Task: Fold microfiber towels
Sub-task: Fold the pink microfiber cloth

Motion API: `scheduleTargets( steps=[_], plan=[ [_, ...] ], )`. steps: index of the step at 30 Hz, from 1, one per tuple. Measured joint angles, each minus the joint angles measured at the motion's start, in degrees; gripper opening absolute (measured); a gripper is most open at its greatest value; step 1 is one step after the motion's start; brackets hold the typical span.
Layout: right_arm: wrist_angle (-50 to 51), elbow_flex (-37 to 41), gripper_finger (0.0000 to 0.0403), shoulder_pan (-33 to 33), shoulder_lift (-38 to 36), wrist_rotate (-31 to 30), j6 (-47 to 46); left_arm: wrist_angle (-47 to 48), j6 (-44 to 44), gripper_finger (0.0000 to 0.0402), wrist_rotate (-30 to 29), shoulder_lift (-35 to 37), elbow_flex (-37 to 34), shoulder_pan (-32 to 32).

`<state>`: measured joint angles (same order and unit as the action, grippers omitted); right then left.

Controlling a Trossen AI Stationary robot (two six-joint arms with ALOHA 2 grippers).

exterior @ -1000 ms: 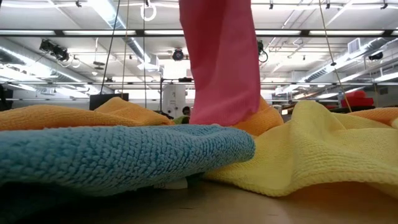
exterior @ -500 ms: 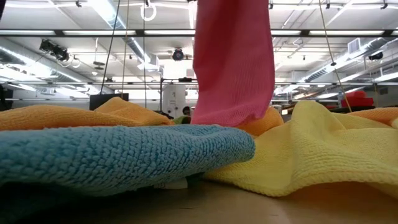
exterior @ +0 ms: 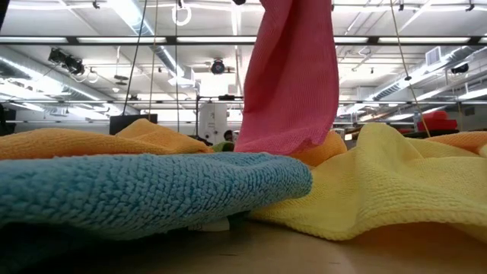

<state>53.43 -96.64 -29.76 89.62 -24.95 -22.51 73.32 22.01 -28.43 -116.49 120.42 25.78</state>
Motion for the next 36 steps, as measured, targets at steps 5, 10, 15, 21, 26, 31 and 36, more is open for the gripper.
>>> scheduleTargets(
  steps=[5, 10, 15, 21, 26, 31, 36],
  plan=[
    [-2.4, 0.0, 0.0004, 0.4, 0.0, -1.8, 0.0, -0.2, 0.0, 0.0228, 1.1, 0.0, 0.0, 0.0],
    [-2.4, 0.0, 0.0004, 1.8, 0.0, -5.0, -0.5, 0.0, -0.2, 0.0223, 1.5, 0.8, -0.1, 0.5],
    [-2.6, 0.0, 0.0004, 3.5, 0.0, -5.1, -1.4, -1.2, 1.5, 0.0207, -4.2, 4.4, -0.1, 1.5],
    [-5.5, 0.0, 0.0004, 4.1, 0.0, -5.0, -0.2, -2.7, 1.4, 0.0196, -6.3, 4.8, -0.1, 2.3],
    [-7.2, 0.0, 0.0004, 4.5, 0.0, -5.0, 0.0, 0.2, 3.1, 0.0190, -6.4, 4.2, 0.0, 1.1],
    [-7.5, 0.0, 0.0004, 6.5, 0.0, -4.7, 0.0, 0.4, 3.7, 0.0188, -7.5, 4.2, 0.0, 0.4],
    [-8.8, -0.6, 0.0004, 7.3, 0.0, -3.0, 1.7, 1.8, 4.3, 0.0193, -8.4, 4.2, 0.0, 0.4]
  ],
)
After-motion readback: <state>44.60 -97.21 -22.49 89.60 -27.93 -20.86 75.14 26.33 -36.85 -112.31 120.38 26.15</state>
